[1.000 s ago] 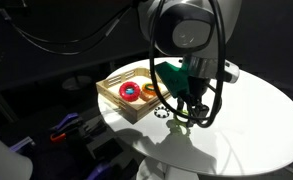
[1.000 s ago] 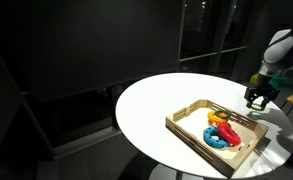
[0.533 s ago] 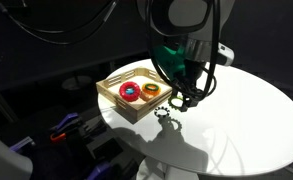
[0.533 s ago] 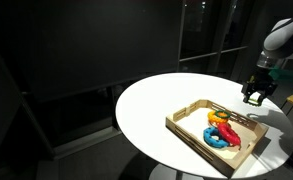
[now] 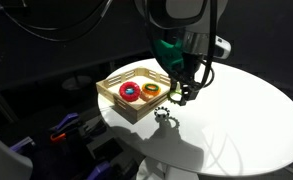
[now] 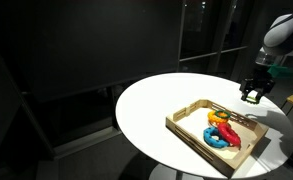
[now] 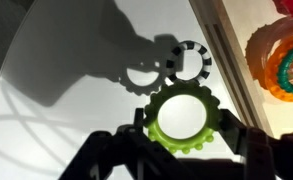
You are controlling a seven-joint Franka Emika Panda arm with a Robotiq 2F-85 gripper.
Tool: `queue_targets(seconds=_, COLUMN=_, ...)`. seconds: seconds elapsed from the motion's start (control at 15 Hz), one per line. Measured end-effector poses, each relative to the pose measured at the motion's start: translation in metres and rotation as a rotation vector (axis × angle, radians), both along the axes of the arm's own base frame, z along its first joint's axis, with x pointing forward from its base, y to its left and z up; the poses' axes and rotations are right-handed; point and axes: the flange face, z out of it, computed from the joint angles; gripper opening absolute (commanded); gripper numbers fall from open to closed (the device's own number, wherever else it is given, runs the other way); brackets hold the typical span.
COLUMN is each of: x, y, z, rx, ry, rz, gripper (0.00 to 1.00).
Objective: Put the green object inside the box
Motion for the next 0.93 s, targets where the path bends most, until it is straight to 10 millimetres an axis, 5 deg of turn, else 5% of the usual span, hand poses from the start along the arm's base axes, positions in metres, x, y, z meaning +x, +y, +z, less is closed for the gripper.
queue_targets(seconds=0.2, x=0.0, y=0.0, z=0.0, rx=0.0, ry=0.001, rz=-0.001, gripper=0.74)
queue_targets(seconds=0.27, x=0.0, y=0.0, z=0.0, rx=0.0, ry=0.001, rz=0.0, gripper=0.49)
queue_targets(seconds=0.6, x=0.0, y=0.007, z=-0.002, rx=0.001, ry=0.005, rz=0.014, gripper=0.49)
queue_targets(seconds=0.93, x=0.009, y=0.043, z=0.0, rx=0.006, ry=0.0, rz=0.087, gripper=0.49)
